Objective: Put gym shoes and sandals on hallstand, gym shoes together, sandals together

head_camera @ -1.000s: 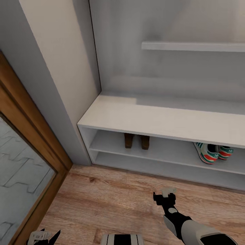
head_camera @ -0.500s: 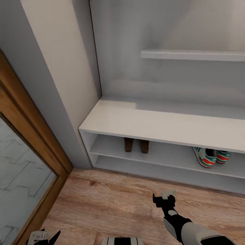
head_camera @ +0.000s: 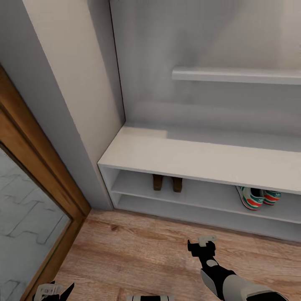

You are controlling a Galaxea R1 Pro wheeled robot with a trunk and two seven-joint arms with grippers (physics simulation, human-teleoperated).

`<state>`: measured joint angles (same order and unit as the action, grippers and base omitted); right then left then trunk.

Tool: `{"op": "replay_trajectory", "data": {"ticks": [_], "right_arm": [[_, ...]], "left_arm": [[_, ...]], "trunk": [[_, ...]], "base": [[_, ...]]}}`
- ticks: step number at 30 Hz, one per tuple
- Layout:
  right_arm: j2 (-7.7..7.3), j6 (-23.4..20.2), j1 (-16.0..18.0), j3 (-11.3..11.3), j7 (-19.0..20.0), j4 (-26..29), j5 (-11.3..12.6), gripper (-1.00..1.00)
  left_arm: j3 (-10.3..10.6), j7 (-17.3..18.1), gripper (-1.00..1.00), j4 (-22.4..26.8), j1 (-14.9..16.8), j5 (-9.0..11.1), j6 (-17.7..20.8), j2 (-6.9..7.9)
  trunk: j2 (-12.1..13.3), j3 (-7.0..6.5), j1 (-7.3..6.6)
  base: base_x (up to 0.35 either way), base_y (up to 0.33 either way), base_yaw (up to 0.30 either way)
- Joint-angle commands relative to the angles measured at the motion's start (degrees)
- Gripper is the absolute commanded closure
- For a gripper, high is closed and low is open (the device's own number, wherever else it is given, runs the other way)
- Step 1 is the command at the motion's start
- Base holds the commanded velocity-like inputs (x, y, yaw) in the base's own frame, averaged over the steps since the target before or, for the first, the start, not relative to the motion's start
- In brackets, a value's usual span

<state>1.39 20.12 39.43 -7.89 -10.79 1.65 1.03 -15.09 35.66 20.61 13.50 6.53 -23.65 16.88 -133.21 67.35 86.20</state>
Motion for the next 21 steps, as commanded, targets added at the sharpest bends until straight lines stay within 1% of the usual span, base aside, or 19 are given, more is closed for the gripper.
{"op": "replay_trajectory", "data": {"ticks": [1,12,13,18,21], "right_arm": [[0.02,0.1,0.0,-0.5,-0.4,-0.1,0.1,-1.00],[-0.03,0.1,0.0,-0.4,-0.4,0.0,0.0,-1.00],[-0.37,0.1,0.0,-0.4,-0.4,-0.1,-0.2,-1.00],[-1.19,0.0,-1.1,-0.4,-0.4,-0.1,-0.2,-1.00],[-1.74,-0.1,-3.0,-0.4,-0.4,-0.1,-0.1,-1.00]], "left_arm": [[-0.2,0.5,-1.00,-0.1,0.0,0.4,0.1,-0.01],[-0.2,0.5,-1.00,-0.1,0.0,0.3,0.2,-0.01],[-0.2,0.5,-1.00,-0.1,0.0,0.4,0.2,-0.01],[-0.2,0.5,-1.00,-0.1,0.0,0.4,0.2,-0.02],[-0.2,0.5,-1.00,-0.1,0.0,0.4,0.2,-0.01]], "trunk": [[0.4,-0.14,-0.23],[4.8,-2.12,-2.65],[5.2,-2.30,-2.87],[7.2,-3.20,-3.97],[8.4,-3.73,-4.63]], "base": [[0.000,0.000,0.000],[0.000,0.000,0.000],[0.000,0.000,0.000],[0.000,0.000,0.000],[0.000,0.000,-0.019]]}}
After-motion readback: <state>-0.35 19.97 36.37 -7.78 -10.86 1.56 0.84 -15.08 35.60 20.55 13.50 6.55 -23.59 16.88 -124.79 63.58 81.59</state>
